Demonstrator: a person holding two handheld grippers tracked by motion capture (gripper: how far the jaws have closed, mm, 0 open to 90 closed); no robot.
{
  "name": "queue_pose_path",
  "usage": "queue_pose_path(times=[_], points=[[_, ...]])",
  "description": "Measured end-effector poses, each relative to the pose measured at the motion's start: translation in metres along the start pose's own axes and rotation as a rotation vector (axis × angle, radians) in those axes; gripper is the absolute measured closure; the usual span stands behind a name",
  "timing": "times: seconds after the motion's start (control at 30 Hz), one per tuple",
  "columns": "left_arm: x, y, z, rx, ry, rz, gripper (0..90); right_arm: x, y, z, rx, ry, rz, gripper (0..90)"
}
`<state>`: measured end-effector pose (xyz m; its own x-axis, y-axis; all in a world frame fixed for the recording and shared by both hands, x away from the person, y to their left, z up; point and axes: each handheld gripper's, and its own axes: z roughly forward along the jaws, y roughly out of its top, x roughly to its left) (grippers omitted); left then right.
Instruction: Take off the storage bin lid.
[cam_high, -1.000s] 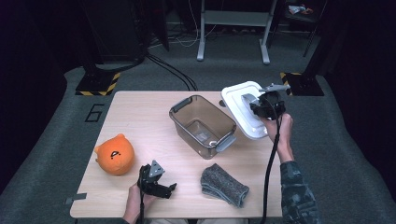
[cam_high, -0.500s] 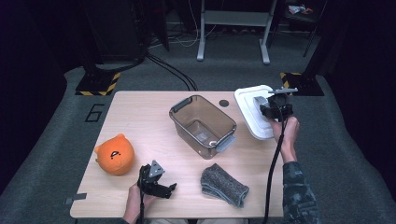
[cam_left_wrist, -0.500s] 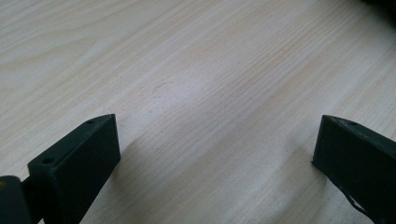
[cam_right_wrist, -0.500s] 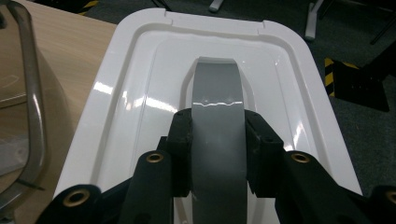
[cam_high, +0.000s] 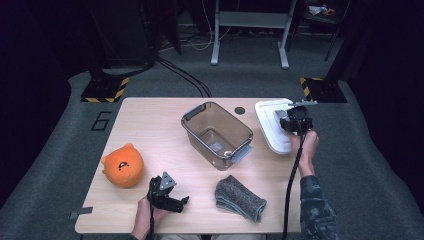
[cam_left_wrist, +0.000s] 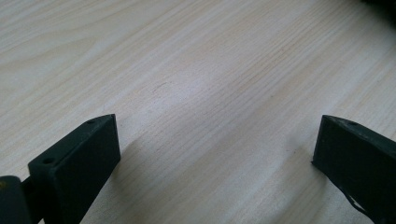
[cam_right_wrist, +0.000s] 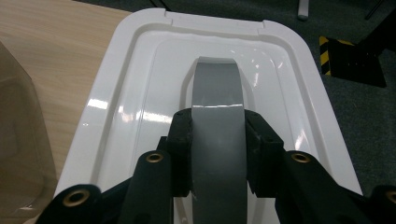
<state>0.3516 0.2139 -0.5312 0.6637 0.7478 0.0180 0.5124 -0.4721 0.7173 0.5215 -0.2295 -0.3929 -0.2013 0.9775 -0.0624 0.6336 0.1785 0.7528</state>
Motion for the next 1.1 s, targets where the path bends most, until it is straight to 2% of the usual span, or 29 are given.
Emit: queue_pose_path(times=[0.2,0.33,0.6,0.9,1.1], points=[[0.000,0.000,0.000,0.001,0.000,0.000,0.2,0.002,-0.008,0.010,0.017,-0.005,0.026,66.6],[0.000,0.000,0.000,0.000,-0.001,0.001,0.2,0.004,-0.013,0.016,0.026,-0.009,0.023,66.6],[0.000,0.000,0.000,0.006,-0.001,0.007,0.2,0.009,-0.024,0.031,0.043,-0.003,0.048,66.6],[0.000,0.000,0.000,0.006,-0.003,0.006,0.2,0.016,-0.035,0.049,0.066,-0.025,0.059,66.6],[0.000,0.000,0.000,0.006,-0.002,0.008,0.3,0.017,-0.041,0.059,0.086,-0.022,0.081,66.5]])
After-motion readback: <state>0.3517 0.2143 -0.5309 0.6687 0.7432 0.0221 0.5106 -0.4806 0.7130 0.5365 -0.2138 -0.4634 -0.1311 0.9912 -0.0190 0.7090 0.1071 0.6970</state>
